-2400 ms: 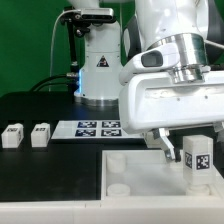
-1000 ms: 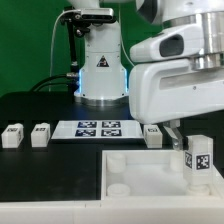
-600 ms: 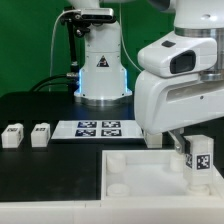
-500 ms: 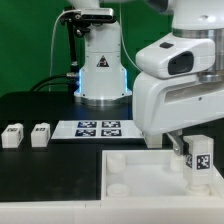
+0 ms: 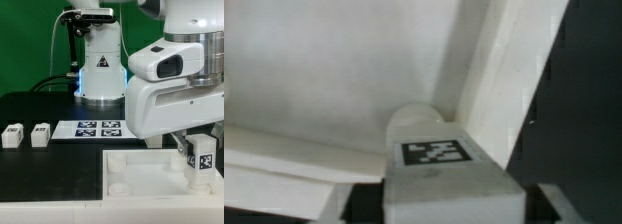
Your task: Assemble one leg
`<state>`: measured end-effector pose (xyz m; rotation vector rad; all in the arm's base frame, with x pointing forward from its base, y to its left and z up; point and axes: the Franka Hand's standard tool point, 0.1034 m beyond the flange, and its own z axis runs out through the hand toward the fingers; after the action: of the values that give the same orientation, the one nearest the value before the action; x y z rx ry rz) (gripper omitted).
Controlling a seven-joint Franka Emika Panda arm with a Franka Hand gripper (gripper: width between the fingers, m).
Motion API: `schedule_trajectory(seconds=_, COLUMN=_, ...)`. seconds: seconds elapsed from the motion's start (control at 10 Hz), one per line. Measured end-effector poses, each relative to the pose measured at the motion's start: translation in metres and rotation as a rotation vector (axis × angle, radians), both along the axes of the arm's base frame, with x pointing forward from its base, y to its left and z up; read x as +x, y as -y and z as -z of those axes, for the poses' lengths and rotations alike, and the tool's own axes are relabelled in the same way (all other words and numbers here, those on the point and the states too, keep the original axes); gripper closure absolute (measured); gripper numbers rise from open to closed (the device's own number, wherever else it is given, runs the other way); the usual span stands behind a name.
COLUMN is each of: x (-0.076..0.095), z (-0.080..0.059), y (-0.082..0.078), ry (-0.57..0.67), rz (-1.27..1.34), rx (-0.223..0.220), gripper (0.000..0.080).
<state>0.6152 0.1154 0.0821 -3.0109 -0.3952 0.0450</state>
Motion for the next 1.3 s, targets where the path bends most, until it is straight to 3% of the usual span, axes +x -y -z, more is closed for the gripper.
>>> schedule_trajectory(seconds=0.5, x=0.0040, z=0.0045, y=0.0020, ry=-0.033, rz=0.467, rx=-0.005, gripper=0.0505)
schedule_trajectory(seconds=0.9, x=0.0046, z=0.0061, y=-0.0042, ry=-0.182, rz=1.173, rx=0.004, gripper=0.0506)
schedule_trajectory(seconds=1.3, x=0.0056, z=0.0061, y=-0.0067, ry=-0.248, rz=1.515, rx=0.009, gripper=0.0506)
